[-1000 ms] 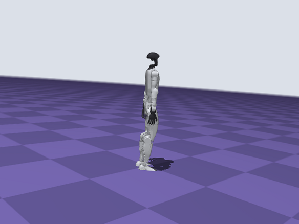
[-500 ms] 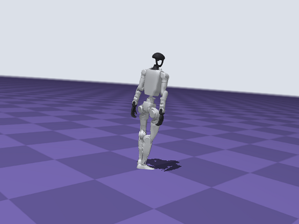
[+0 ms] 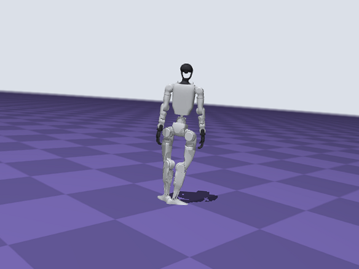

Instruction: In place motions

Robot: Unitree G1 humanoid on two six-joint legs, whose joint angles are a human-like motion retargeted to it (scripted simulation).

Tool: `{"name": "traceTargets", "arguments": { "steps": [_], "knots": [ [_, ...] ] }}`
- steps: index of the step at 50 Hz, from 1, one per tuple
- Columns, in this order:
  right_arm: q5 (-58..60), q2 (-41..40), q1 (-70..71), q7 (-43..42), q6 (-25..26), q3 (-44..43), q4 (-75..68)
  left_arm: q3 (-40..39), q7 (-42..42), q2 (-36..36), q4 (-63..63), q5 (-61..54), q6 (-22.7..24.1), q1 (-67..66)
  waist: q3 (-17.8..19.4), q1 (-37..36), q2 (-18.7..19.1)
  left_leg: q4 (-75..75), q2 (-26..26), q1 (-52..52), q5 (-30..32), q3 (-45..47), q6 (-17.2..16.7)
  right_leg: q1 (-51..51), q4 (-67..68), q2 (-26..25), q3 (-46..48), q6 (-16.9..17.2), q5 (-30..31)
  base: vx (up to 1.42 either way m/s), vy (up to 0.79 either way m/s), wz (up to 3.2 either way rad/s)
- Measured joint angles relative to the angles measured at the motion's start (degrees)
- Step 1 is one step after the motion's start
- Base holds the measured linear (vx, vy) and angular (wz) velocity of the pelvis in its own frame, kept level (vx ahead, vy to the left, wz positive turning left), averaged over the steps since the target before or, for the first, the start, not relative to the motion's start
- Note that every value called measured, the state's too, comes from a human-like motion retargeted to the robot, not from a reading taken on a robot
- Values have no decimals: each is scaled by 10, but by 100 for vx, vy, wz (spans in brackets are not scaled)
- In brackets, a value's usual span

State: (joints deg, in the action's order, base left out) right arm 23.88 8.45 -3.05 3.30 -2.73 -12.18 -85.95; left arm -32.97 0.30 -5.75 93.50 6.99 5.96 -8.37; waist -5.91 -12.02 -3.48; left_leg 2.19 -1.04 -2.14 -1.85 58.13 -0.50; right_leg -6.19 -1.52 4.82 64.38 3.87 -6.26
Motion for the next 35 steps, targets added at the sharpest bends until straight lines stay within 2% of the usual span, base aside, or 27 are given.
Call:
{"name": "traceTargets", "arguments": {
  "steps": [7,11,15,18,19,20,22,25,30,35],
  "knots": [
    [8,0,5,3,-10,13,11,14,-8,-19,-15,4,-5,25,9,-18,-9,-1,16,-3,-27,-32,11,-18,10,10,19,10,18,20,14,30],
    [4,0,-3,0,-11,14,6,27,-14,-25,-22,17,-7,28,-4,-3,-7,-3,22,4,-39,-65,20,-25,33,24,2,16,42,29,21,71],
    [-6,-1,-10,-2,-11,14,1,39,-27,-26,-23,23,-12,36,-8,19,10,-7,9,9,-44,-88,28,-29,76,34,-18,-9,84,21,14,101],
    [-7,-1,-11,-5,-10,19,-1,52,-35,-27,-20,23,-14,47,-4,34,43,-11,-24,7,-43,-112,30,-9,166,47,-96,-66,89,21,11,104],
    [-6,-1,-10,-6,-9,21,-1,56,-38,-29,-19,26,-15,50,-3,40,50,-11,-31,8,-42,-118,32,10,206,54,-140,-67,81,22,11,97],
    [-4,-1,-9,-6,-9,24,-1,61,-42,-32,-19,31,-18,53,-1,48,56,-11,-36,9,-41,-125,33,33,253,63,-192,-60,70,18,5,117],
    [-4,-6,-8,-3,-9,29,3,67,-48,-36,-22,38,-25,58,5,68,54,-11,-32,12,-38,-146,38,81,296,45,-313,-34,61,13,-1,130],
    [-9,-14,-8,1,-14,41,16,72,-58,-42,-27,40,-31,64,20,87,47,-13,-29,13,-33,-170,42,106,284,3,-418,-15,60,11,-8,108],
    [6,-23,-3,7,-20,65,32,73,-74,-52,-36,34,-34,71,35,108,25,-15,-14,18,-25,-204,43,120,196,-11,-462,-25,31,7,-9,95],
    [23,-26,-5,5,-20,76,28,74,-62,-53,-36,35,-37,73,42,105,-10,-19,25,7,-27,-238,43,128,76,-26,-533,12,30,9,-8,83]
  ]
}}
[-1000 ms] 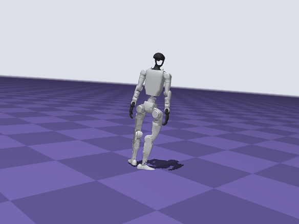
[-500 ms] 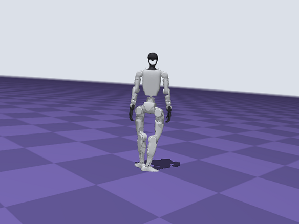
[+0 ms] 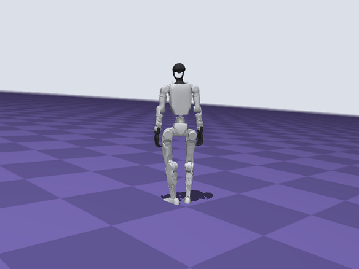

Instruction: In place motions

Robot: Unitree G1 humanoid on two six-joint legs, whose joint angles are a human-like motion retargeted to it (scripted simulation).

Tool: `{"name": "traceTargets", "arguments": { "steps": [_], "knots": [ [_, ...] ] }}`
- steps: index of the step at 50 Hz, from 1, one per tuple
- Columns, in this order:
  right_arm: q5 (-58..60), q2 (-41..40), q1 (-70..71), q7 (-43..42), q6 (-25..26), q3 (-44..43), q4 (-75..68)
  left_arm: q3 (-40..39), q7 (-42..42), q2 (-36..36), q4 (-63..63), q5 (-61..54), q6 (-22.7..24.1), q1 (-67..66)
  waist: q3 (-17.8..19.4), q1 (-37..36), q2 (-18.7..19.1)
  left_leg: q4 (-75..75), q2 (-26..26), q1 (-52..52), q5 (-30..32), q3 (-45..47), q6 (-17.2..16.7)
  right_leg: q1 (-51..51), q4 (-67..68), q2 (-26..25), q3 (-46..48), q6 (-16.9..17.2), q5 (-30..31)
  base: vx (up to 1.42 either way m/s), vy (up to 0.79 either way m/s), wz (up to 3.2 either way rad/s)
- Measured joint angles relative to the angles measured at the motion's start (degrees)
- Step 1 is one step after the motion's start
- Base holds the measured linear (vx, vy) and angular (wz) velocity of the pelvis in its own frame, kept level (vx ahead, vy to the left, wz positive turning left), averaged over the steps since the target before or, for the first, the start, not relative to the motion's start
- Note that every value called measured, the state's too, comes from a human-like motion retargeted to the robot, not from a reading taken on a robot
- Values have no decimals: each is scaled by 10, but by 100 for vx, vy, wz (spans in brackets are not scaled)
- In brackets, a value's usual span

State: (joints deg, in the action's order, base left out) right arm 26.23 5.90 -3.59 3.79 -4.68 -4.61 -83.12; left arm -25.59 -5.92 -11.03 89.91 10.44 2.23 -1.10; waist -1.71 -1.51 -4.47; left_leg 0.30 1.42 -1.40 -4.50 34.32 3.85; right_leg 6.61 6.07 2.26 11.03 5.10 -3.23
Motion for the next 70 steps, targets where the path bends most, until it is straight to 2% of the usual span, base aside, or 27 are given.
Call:
{"name": "traceTargets", "arguments": {
  "steps": [1,2,4,8,11,18,27,36,51,56,65,70],
  "knots": [
    [1,-1,2,1,1,-2,-4,-4,0,0,2,-2,-1,2,0,-5,-3,-2,2,-2,-1,-6,-2,-1,-25,-9,-16,-26,27,7,-4,53],
    [2,-2,2,3,2,-3,-7,-8,0,1,4,-4,-2,2,-1,-12,-7,-4,6,-4,-2,-10,-3,-6,-43,-13,-25,-37,40,12,-2,35],
    [3,-3,-1,9,4,-13,-17,-10,0,3,9,-9,-5,0,-7,-25,-17,-8,19,-5,-3,-24,-4,-29,-53,-7,-6,-16,27,17,-1,75],
    [4,-5,2,9,8,-36,-25,-20,14,17,21,-23,-6,1,-19,-48,-13,-13,15,0,0,-50,-7,-39,-56,-6,20,-18,21,6,-1,53],
    [2,-4,6,-2,6,-36,-29,-22,13,27,24,-27,3,-6,-27,-37,-5,-13,15,3,3,-75,-7,-47,-57,-9,45,-23,11,4,-1,67],
    [-16,-7,15,6,10,-43,-49,12,39,22,28,40,16,-20,-46,-42,2,-18,11,12,4,-103,-14,-59,-66,-15,70,-31,2,0,-2,31],
    [1,-3,10,0,11,-44,-47,3,28,28,20,22,13,-17,-52,-49,5,-18,9,17,8,-120,-19,-63,-69,-20,84,-38,-3,0,-2,1],
    [-24,-1,6,2,12,-57,-51,19,20,23,-4,36,12,-19,-50,-48,9,-19,6,22,12,-127,-23,-60,-68,-20,87,-41,-1,0,0,0],
    [-17,-2,4,4,13,-48,-41,-13,14,17,0,13,5,-38,-42,-34,21,-21,-3,24,17,-126,-30,-53,-63,-21,79,-48,7,-3,-2,-2],
    [-18,-1,3,4,14,-47,-41,9,19,8,-15,41,9,-48,-38,-25,24,-26,-8,25,16,-126,-35,-51,-62,-23,77,-51,10,-7,-5,-5],
    [-9,0,6,3,15,-54,-44,18,3,12,-52,45,9,-51,-20,-27,3,-136,-24,58,-7,-126,-44,-38,-50,3,53,-41,21,-8,-2,-22],
    [-4,8,14,-6,17,-65,-44,28,3,18,-72,47,14,-50,-2,-89,-5,-154,11,77,5,-277,-24,-19,-41,7,-40,-37,44,-5,10,-153]
  ]
}}
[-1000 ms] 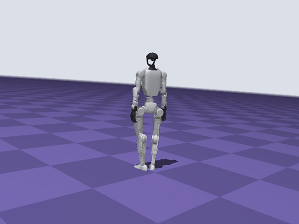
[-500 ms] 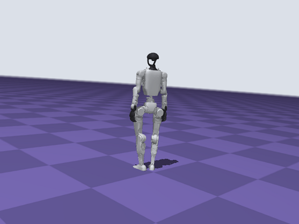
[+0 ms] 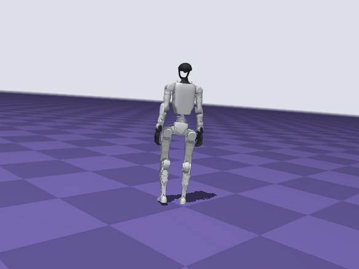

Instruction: In place motions

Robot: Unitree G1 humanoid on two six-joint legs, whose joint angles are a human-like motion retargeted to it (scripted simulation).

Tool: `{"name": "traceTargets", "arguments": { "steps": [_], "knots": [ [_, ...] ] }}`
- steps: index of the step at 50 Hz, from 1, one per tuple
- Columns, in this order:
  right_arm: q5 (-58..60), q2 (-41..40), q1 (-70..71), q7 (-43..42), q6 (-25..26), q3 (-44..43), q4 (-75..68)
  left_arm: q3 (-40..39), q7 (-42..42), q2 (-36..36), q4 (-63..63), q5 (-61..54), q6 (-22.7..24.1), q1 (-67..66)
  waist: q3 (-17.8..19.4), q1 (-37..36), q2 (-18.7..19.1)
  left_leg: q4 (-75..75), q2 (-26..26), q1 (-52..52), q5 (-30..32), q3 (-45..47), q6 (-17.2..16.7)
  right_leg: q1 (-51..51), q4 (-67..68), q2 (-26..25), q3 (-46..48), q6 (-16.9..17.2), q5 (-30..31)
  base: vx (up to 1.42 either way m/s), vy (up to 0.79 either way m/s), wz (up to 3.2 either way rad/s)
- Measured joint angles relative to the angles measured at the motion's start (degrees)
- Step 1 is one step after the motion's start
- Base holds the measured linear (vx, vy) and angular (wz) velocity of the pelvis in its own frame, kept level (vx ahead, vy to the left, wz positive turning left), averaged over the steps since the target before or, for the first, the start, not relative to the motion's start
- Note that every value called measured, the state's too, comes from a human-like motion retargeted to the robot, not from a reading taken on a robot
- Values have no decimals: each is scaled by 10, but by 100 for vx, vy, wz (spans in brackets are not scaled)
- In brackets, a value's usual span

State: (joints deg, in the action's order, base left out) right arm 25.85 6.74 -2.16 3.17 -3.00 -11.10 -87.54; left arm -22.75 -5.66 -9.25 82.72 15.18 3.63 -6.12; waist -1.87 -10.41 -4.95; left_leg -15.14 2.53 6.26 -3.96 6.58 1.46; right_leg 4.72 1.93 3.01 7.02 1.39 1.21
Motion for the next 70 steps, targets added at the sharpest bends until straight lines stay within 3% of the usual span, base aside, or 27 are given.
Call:
{"name": "traceTargets", "arguments": {
  "steps": [3,5,8,13,15,18,22,29,34,37,40,45,49,60,65,68,70],
  "knots": [
    [2,3,0,-2,-3,-1,6,6,1,-1,-4,5,4,-7,5,-16,7,25,16,-12,7,-97,-22,9,4,-13,-56,4,14,4,14,-164],
    [3,5,-1,-1,-4,-3,10,7,1,-1,0,6,4,-11,3,-4,12,40,14,-21,2,-111,-35,14,7,-15,-73,12,20,5,15,-90],
    [-7,10,-1,1,-9,-9,19,11,4,3,22,2,1,-3,-1,40,26,79,12,-39,-9,-74,-9,25,10,-16,-88,25,26,-1,20,-48],
    [-40,10,5,-3,-11,1,21,10,10,7,53,-1,0,26,12,74,26,109,15,-52,1,2,-7,57,26,-12,-123,43,48,-15,16,-125],
    [-51,6,10,-7,-11,3,15,17,9,5,51,-1,1,32,19,69,28,119,14,-60,0,35,-1,69,35,-17,-133,34,51,-24,13,-184],
    [-39,1,10,-3,-5,11,6,24,13,0,49,5,3,31,16,68,39,130,2,-65,-5,91,5,85,51,5,-6,-21,16,-21,11,-212],
    [-18,1,4,-23,0,18,-7,7,19,1,62,-2,7,25,2,75,50,135,-14,-69,-17,161,6,81,55,39,145,-38,-14,-18,8,-183],
    [-18,12,5,-34,8,14,-31,-12,17,3,84,-14,8,14,-17,95,62,145,-34,-87,-39,291,-1,68,77,48,232,-44,-13,-16,-1,-170],
    [-33,16,12,-32,8,5,-30,-17,17,4,85,-17,9,12,-38,97,67,149,-47,-92,-52,390,-18,11,57,56,451,-39,-30,-17,-8,-181],
    [-35,16,16,-27,9,3,-28,-20,16,4,81,-22,10,19,-45,98,61,152,-45,-99,-57,435,-29,-7,14,48,518,-39,-4,-17,-16,-146],
    [-29,16,22,-23,12,4,-28,-20,19,6,77,-28,9,29,-51,89,60,155,-45,-102,-59,466,-39,19,4,37,442,-43,20,-14,-17,-130],
    [-23,12,34,-19,14,8,-17,-4,11,17,64,-42,13,49,-43,129,66,161,-46,-108,-56,481,-48,24,-26,17,438,-55,33,-16,-20,-51],
    [-26,10,37,-18,13,11,-13,9,7,21,48,-32,13,64,-41,156,77,164,-55,-114,-52,493,-60,30,-32,3,409,-59,26,-11,-18,-29],
    [-26,13,28,-17,27,-1,-31,16,0,30,42,-30,10,41,-57,148,89,128,-87,-156,-29,529,-94,25,-28,-29,339,-68,-16,5,-22,-46],
    [-24,13,28,-12,28,-2,-25,12,-1,23,49,-26,2,24,-56,133,52,58,-91,-172,41,520,-56,0,-34,-5,333,-71,-26,8,-20,-35],
    [-21,16,34,-8,27,-6,-18,12,-3,20,47,-30,-1,18,-45,116,13,-36,-99,-157,54,485,11,-18,-35,32,321,-69,-30,7,-17,-39],
    [-17,20,38,-3,25,-8,-11,12,-4,19,49,-31,-3,18,-37,108,0,-112,-120,-135,42,451,33,-28,-37,46,317,-69,-32,7,-12,-28]
  ]
}}
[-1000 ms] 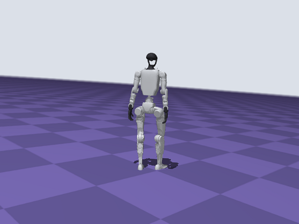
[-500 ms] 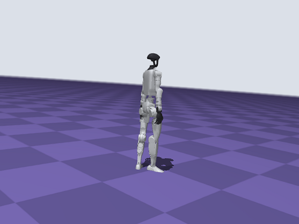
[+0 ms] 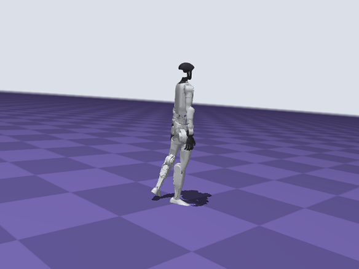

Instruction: In place motions

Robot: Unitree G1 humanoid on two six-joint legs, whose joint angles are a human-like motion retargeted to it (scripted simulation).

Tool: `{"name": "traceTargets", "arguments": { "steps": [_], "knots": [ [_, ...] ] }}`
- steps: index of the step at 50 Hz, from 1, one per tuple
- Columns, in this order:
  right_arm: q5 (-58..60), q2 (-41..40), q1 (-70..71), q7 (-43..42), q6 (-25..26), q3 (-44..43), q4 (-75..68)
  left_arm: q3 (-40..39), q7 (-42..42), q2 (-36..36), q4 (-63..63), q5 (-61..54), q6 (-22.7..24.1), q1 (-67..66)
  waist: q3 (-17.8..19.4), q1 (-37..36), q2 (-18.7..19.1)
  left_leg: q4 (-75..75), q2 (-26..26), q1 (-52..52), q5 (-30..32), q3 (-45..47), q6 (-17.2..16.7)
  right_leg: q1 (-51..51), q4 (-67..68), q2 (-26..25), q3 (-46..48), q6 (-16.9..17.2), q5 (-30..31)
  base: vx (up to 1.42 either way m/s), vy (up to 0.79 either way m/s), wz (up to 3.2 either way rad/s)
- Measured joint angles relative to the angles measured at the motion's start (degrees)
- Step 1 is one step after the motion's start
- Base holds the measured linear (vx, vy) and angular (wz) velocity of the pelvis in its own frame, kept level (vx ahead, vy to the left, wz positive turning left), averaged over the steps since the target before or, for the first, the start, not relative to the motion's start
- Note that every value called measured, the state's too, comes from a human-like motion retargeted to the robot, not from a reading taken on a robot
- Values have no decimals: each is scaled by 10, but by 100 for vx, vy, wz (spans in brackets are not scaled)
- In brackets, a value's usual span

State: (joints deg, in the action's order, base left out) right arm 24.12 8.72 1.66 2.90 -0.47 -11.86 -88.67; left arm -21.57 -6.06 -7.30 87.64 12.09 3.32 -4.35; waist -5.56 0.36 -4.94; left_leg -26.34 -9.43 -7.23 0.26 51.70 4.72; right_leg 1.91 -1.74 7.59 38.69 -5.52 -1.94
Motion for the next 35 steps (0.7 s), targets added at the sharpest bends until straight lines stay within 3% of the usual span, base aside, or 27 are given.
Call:
{"name": "traceTargets", "arguments": {
  "steps": [5,11,14,17,35],
  "knots": [
    [0,14,16,0,-1,-6,9,2,3,9,12,-3,1,4,9,-25,19,-86,-10,109,-45,-168,-46,-6,-2,-15,-17,-4,-4,3,-6,-42],
    [-9,19,19,0,-4,-11,18,18,13,18,11,14,8,0,15,-53,46,63,35,139,-75,-218,-62,-17,-2,-41,-45,-6,-12,10,1,-51],
    [-8,16,15,0,-2,-10,15,21,13,19,14,19,10,-5,11,-62,65,134,55,160,-59,-272,-90,-28,-2,-64,-57,-5,-18,22,4,-48],
    [-8,10,9,1,1,-3,8,20,11,18,22,20,10,-11,6,-53,68,168,74,162,-21,-322,-72,-42,0,-68,-59,-1,-26,30,6,-15],
    [-6,-12,-9,-12,2,11,-14,-5,12,6,18,2,7,5,-27,-44,56,237,103,80,-65,-235,-43,-47,26,-65,-125,25,-34,23,4,-35]
  ]
}}
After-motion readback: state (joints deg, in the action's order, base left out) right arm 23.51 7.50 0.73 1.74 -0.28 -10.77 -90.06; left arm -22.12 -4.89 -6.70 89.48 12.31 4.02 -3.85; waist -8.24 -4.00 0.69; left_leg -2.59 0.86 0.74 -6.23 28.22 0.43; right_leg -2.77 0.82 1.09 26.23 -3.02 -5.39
